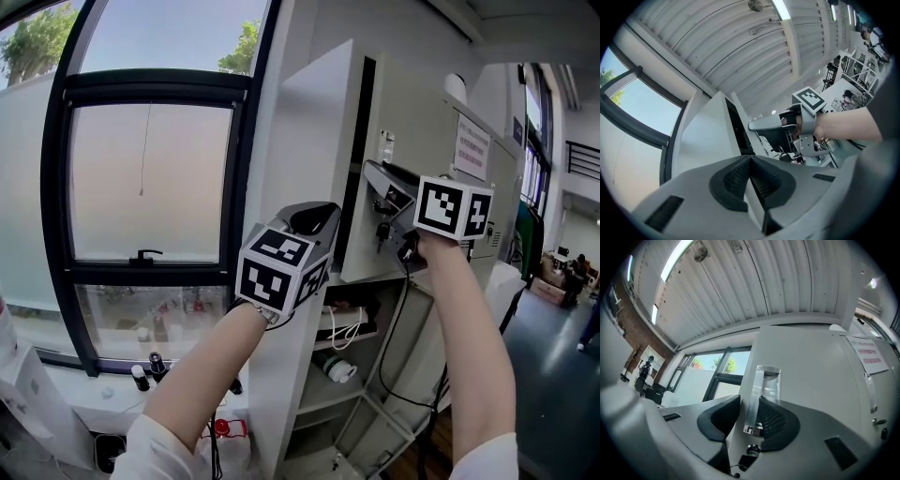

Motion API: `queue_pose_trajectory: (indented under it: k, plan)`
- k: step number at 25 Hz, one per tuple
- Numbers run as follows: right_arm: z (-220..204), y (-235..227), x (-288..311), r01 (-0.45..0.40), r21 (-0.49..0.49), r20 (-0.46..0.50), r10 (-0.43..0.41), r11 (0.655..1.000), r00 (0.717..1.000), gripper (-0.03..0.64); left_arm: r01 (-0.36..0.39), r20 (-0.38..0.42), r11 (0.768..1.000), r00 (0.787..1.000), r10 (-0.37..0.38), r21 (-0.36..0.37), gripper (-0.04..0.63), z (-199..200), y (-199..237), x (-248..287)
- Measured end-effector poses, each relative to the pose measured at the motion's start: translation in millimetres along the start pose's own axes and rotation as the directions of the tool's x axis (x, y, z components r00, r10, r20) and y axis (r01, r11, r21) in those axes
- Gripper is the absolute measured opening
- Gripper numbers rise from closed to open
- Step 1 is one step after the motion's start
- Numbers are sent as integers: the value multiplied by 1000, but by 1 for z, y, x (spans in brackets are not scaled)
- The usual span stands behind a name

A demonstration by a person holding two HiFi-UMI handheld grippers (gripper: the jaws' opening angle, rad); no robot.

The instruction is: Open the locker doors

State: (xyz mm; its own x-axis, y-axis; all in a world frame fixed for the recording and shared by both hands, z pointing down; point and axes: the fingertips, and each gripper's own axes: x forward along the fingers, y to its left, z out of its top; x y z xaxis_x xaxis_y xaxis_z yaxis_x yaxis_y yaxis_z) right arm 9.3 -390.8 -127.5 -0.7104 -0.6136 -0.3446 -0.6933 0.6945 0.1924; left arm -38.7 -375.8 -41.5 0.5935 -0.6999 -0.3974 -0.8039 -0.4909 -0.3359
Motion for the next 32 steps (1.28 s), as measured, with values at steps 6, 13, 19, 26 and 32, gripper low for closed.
queue_pose_trajectory:
  k: [6,13,19,26,32]
  plan:
    - [11,1,-29,-18,-49,35,20,999,999,148,33,13,999,999,-32,-26,18,-2,-17,10]
    - [29,0,-77,47,-208,61,-35,977,998,146,91,52,995,995,-88,-50,18,11,-52,20]
    - [38,-5,-107,137,-389,11,-144,911,990,143,150,55,986,988,-146,-69,18,4,-87,37]
    - [50,-16,-144,188,-423,2,-207,886,978,141,205,87,973,977,-196,-104,18,7,-117,46]
    - [58,-37,-184,266,-478,7,-299,837,954,87,250,112,959,965,-236,-132,18,6,-140,57]
